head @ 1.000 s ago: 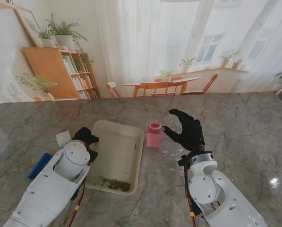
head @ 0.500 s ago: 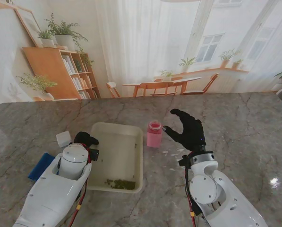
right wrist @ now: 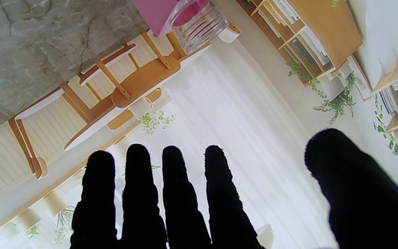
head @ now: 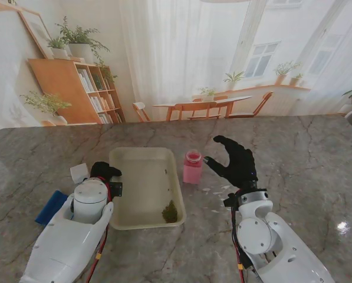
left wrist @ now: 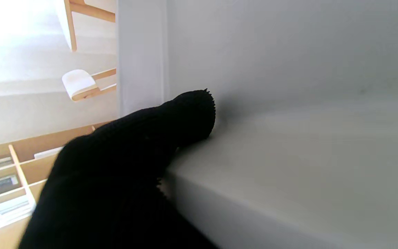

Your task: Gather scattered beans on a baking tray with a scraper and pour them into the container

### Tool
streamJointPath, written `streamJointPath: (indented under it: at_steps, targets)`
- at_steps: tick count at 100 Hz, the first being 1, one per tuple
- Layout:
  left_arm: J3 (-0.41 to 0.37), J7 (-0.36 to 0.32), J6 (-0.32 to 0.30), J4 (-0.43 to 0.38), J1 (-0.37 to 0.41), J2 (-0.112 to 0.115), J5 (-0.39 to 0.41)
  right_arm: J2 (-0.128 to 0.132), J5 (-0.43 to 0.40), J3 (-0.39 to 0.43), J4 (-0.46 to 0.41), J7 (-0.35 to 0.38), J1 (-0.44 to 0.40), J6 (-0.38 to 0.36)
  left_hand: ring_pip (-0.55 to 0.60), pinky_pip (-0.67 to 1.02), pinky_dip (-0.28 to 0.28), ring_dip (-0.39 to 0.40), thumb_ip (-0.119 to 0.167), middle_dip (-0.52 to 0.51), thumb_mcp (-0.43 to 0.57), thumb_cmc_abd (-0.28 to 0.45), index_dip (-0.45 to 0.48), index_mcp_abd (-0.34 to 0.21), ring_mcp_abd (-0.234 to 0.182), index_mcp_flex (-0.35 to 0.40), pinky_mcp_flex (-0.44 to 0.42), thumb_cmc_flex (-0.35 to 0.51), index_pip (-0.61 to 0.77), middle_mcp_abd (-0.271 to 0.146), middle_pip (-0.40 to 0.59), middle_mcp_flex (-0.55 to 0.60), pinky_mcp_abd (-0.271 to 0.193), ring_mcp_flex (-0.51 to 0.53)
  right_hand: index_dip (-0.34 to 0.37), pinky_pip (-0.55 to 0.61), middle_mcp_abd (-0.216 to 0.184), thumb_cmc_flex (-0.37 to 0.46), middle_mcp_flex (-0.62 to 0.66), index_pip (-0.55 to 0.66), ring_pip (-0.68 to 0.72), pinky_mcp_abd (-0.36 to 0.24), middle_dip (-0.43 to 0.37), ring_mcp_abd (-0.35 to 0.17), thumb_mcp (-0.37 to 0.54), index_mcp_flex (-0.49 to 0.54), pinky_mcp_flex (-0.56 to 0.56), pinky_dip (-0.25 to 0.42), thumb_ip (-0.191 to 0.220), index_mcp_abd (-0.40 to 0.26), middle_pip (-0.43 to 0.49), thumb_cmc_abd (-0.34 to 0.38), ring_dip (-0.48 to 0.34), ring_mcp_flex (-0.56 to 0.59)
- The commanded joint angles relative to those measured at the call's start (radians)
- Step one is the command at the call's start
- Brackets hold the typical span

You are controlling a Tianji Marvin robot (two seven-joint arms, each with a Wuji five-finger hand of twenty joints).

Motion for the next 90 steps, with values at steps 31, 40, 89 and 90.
streamJointPath:
  at_steps: [31,40,89,90]
  targets:
    - [-0.039,0.011,-0.008,-0.109,0.013,0.006,0.041,0.002,-0.002,0.005,-0.004,0.021,-0.004,0.009,0.058,0.185,0.176,0.058,0.036,0.047,0.174,-0.008,0.004,0.199,-0.172,-0.066,0.065,0.130,-0.034,-0.169,0.088,0.033,-0.223,0.093,-0.019,-0.011,-0.017,0.006,0.010,0.007,-0.007,0.004,-0.001,-0.016,-0.024,0.018,-0.002,0.019,0.036,-0.023,-0.010,0.027,0.021,0.013]
    - [-0.048,0.001,-0.001,-0.137,0.008,0.013,0.068,0.003,-0.004,0.005,-0.005,0.026,-0.003,0.012,0.056,0.182,0.179,0.060,0.035,0.048,0.171,-0.006,0.004,0.199,-0.172,-0.067,0.064,0.130,-0.033,-0.170,0.087,0.031,-0.224,0.092,-0.019,-0.011,-0.017,0.007,0.011,0.007,-0.008,0.004,-0.001,-0.018,-0.024,0.017,-0.002,0.019,0.036,-0.023,-0.010,0.027,0.020,0.014]
    - [-0.034,-0.055,0.023,-0.165,-0.124,0.025,0.102,0.011,-0.038,0.007,-0.028,0.048,0.014,0.026,0.046,0.167,0.193,0.069,0.039,0.050,0.160,0.003,0.004,0.198,-0.174,-0.077,0.062,0.131,-0.032,-0.172,0.083,0.024,-0.230,0.086,-0.020,-0.009,-0.028,0.007,0.030,0.011,-0.008,0.009,-0.002,-0.034,-0.021,0.030,0.008,0.020,0.035,-0.035,-0.009,0.023,0.018,0.033]
    - [-0.032,-0.056,0.022,-0.164,-0.128,0.025,0.102,0.012,-0.039,0.008,-0.028,0.051,0.016,0.026,0.046,0.166,0.194,0.070,0.038,0.050,0.159,0.003,0.004,0.198,-0.174,-0.079,0.062,0.131,-0.033,-0.172,0.083,0.024,-0.230,0.086,-0.020,-0.009,-0.027,0.007,0.031,0.011,-0.008,0.009,-0.002,-0.035,-0.021,0.030,0.008,0.020,0.035,-0.035,-0.009,0.023,0.018,0.033]
